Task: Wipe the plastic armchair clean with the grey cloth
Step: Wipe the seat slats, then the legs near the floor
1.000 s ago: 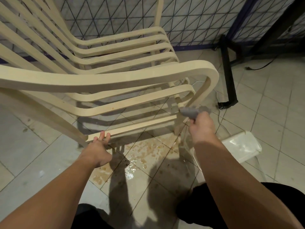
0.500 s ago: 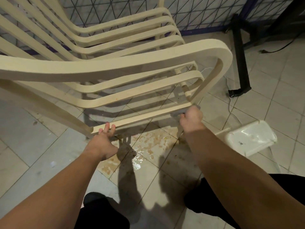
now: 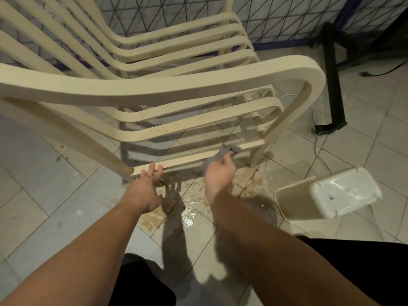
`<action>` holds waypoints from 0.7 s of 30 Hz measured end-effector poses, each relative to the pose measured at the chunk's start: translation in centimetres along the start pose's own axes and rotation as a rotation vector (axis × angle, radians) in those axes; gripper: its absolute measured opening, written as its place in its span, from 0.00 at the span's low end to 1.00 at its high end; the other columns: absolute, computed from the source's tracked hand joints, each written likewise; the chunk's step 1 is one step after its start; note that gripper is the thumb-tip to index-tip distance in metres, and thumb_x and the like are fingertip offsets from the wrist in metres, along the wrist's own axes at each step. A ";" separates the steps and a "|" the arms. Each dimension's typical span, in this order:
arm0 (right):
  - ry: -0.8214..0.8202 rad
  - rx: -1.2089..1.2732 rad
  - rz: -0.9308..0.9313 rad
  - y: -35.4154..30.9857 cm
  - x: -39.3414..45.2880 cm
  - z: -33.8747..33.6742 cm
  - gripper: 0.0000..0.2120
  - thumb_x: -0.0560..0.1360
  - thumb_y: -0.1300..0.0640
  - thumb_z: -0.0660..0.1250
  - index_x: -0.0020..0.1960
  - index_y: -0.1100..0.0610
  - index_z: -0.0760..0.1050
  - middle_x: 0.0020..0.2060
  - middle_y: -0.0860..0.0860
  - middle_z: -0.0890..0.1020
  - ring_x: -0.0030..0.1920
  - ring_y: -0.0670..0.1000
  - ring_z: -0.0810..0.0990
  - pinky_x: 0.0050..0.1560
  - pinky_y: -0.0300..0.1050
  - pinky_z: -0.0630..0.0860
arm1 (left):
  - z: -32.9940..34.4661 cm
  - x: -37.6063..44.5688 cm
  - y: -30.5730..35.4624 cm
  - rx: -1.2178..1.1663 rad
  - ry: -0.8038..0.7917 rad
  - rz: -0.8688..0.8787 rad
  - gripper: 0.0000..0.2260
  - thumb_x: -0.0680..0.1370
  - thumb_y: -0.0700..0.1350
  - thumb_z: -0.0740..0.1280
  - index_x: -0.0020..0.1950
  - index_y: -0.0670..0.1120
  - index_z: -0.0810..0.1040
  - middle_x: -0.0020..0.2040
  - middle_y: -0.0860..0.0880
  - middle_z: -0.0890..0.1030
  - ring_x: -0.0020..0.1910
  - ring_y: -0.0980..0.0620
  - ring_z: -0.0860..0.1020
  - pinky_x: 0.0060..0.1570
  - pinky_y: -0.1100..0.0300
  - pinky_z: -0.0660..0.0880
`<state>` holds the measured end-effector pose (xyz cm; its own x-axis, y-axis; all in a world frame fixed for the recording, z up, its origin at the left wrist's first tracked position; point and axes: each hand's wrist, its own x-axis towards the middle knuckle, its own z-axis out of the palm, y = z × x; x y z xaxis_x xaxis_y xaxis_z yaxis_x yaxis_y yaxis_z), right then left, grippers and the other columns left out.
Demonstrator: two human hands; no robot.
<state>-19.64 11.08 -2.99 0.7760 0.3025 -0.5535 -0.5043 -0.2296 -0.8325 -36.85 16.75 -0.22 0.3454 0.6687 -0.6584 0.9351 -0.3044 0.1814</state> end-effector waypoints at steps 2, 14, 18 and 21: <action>-0.121 -0.035 0.013 2.2 -2.4 1.5 0.17 0.82 0.64 0.56 0.67 0.57 0.77 0.61 0.53 0.81 0.62 0.53 0.79 0.66 0.48 0.74 | -0.1 0.1 0.2 0.006 -0.015 0.004 0.46 0.72 0.32 0.63 0.83 0.55 0.44 0.82 0.54 0.38 0.82 0.45 0.47 0.77 0.49 0.59; -0.122 -0.637 -0.495 -0.9 -0.4 -5.0 0.23 0.82 0.64 0.56 0.74 0.50 0.69 0.61 0.49 0.77 0.57 0.46 0.78 0.61 0.32 0.71 | -2.5 -2.2 -10.9 -0.414 0.070 -0.123 0.14 0.75 0.32 0.64 0.47 0.48 0.85 0.47 0.51 0.86 0.54 0.49 0.82 0.53 0.59 0.77; -0.268 -0.804 -0.535 3.2 -1.7 -1.2 0.26 0.81 0.69 0.53 0.76 0.52 0.67 0.78 0.50 0.60 0.79 0.52 0.56 0.77 0.43 0.51 | -3.6 -2.7 -12.6 -0.851 0.221 -0.220 0.18 0.79 0.31 0.62 0.67 0.44 0.76 0.58 0.47 0.80 0.55 0.45 0.78 0.48 0.57 0.73; -0.278 -0.650 -0.474 6.0 -5.2 3.1 0.25 0.81 0.70 0.54 0.75 0.55 0.67 0.78 0.50 0.60 0.77 0.50 0.60 0.77 0.46 0.57 | -4.4 -2.4 -12.0 -0.993 0.268 -0.045 0.27 0.78 0.28 0.59 0.73 0.47 0.72 0.66 0.49 0.78 0.56 0.49 0.77 0.51 0.58 0.73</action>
<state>-27.84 10.97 -5.20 0.6861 0.6975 -0.2067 0.2343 -0.4808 -0.8449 -48.58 21.80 2.33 0.2010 0.8322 -0.5167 0.5495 0.3409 0.7628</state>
